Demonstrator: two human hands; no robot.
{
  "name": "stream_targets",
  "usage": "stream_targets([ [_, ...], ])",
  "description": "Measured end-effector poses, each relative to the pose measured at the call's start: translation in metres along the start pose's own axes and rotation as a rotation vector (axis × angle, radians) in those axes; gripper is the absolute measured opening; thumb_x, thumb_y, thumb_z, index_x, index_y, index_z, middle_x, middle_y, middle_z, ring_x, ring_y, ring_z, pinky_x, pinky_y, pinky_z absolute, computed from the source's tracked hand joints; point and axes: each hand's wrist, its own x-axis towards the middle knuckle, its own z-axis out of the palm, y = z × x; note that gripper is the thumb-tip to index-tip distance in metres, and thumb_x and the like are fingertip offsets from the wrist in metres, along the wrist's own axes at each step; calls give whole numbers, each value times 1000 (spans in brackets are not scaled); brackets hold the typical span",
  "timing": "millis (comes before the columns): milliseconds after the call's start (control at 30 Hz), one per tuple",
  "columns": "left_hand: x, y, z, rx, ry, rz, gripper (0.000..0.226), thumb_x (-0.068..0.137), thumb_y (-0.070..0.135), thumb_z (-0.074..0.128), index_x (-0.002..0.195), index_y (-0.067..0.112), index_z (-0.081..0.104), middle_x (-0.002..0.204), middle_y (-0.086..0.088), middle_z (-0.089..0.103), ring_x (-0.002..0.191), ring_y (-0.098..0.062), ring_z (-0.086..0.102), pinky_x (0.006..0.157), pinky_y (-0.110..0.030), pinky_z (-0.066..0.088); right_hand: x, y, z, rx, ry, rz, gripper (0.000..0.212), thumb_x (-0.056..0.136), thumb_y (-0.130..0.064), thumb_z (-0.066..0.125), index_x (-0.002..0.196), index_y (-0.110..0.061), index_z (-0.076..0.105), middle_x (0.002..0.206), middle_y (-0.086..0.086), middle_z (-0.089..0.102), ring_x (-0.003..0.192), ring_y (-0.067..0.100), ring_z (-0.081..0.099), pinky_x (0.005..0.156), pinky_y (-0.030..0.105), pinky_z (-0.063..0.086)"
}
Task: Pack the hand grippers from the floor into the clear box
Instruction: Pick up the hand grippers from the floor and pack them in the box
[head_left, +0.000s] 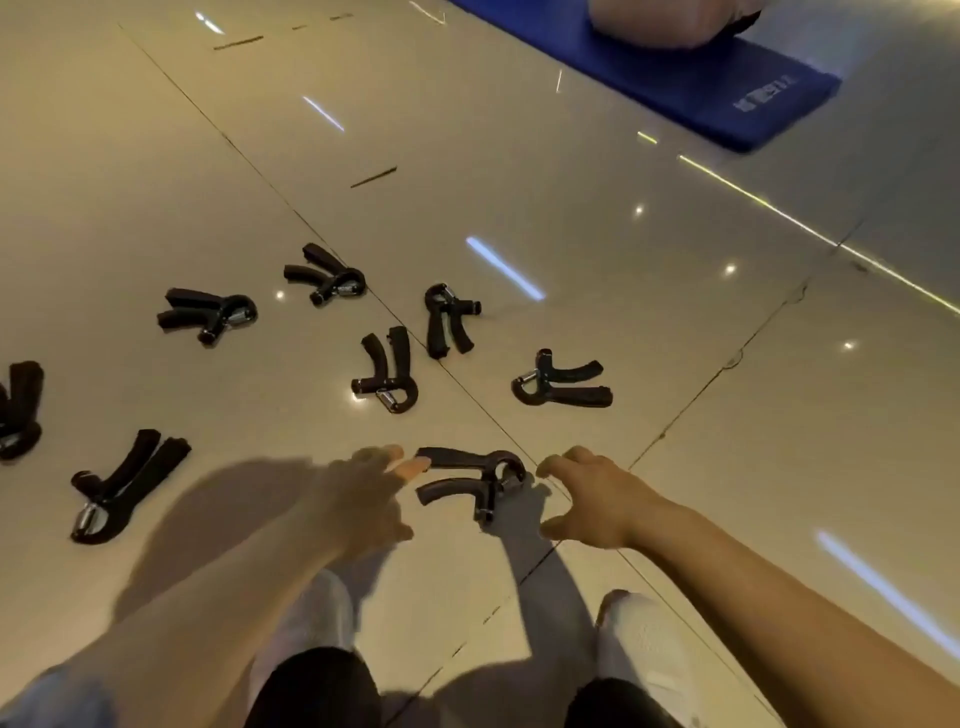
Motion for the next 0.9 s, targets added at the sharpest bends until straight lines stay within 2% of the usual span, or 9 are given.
stream_targets([
  [100, 39, 5, 26, -41, 12, 45, 81, 83, 55, 55, 147, 28, 12, 152, -1, 16, 138, -21, 20, 109, -36, 27, 27, 28, 18, -12, -33, 56, 76, 80, -44, 67, 143, -29, 27, 140, 5, 34, 125, 27, 36, 100, 40, 40],
  [300, 83, -10, 71, 60, -36, 44, 91, 81, 61, 55, 148, 29, 3, 151, -5, 16, 134, -26, 25, 108, -39, 28, 104, 79, 16, 35, 35, 204, 79, 79, -38, 69, 144, -31, 24, 148, 5, 27, 129, 30, 33, 103, 42, 38],
  [367, 85, -15, 76, 89, -19, 67, 103, 71, 63, 65, 148, 27, 6, 146, -8, 31, 127, -28, 40, 102, -42, 38, 129, 82, 6, 14, 99, 205, 78, 78, -34, 68, 143, -28, 26, 146, 4, 28, 130, 30, 32, 101, 43, 40],
  [433, 89, -21, 80, 44, 20, 75, 115, 48, 67, 77, 143, 23, 27, 127, -9, 55, 105, -26, 60, 83, -37, 52, 152, 87, -6, -68, 174, 209, 78, 79, -29, 66, 144, -25, 23, 149, 4, 23, 132, 30, 27, 100, 44, 40],
  [500, 93, -25, 83, 3, 95, 90, 100, 53, 76, 66, 136, 24, 42, 118, -7, 62, 96, -22, 64, 72, -32, 55, 172, 95, -17, -141, 233, 209, 76, 82, -25, 62, 144, -25, 20, 151, 5, 18, 136, 30, 20, 102, 45, 37],
  [600, 92, -23, 92, -52, 170, 83, 66, 90, 67, 17, 134, 26, 43, 121, -9, 59, 102, -24, 60, 72, -31, 55, 189, 113, -20, -250, 225, 222, 74, 84, -20, 56, 145, -26, 15, 152, 3, 10, 140, 29, 8, 108, 48, 28],
  [700, 92, -20, 95, -103, 199, 65, 58, 92, 57, 22, 137, 24, 38, 121, -13, 55, 98, -29, 62, 74, -35, 55, 191, 121, -12, -350, 229, 198, 75, 84, -18, 57, 144, -25, 13, 151, 1, 12, 141, 27, 9, 110, 51, 24],
  [800, 96, -20, 94, -93, 242, 91, 60, 95, 56, 7, 135, 25, 38, 112, -14, 59, 90, -27, 64, 70, -34, 56, 187, 117, -3, -410, 244, 161, 67, 84, -21, 56, 139, -19, 20, 145, 3, 27, 137, 25, 20, 107, 51, 27],
  [900, 96, -23, 97, -109, 206, 96, 63, 85, 65, 28, 137, 30, 38, 118, -11, 57, 100, -29, 62, 73, -34, 56, 176, 113, 13, -376, 254, 152, 60, 84, -30, 56, 135, -19, 27, 139, 4, 38, 131, 27, 30, 106, 52, 28],
])
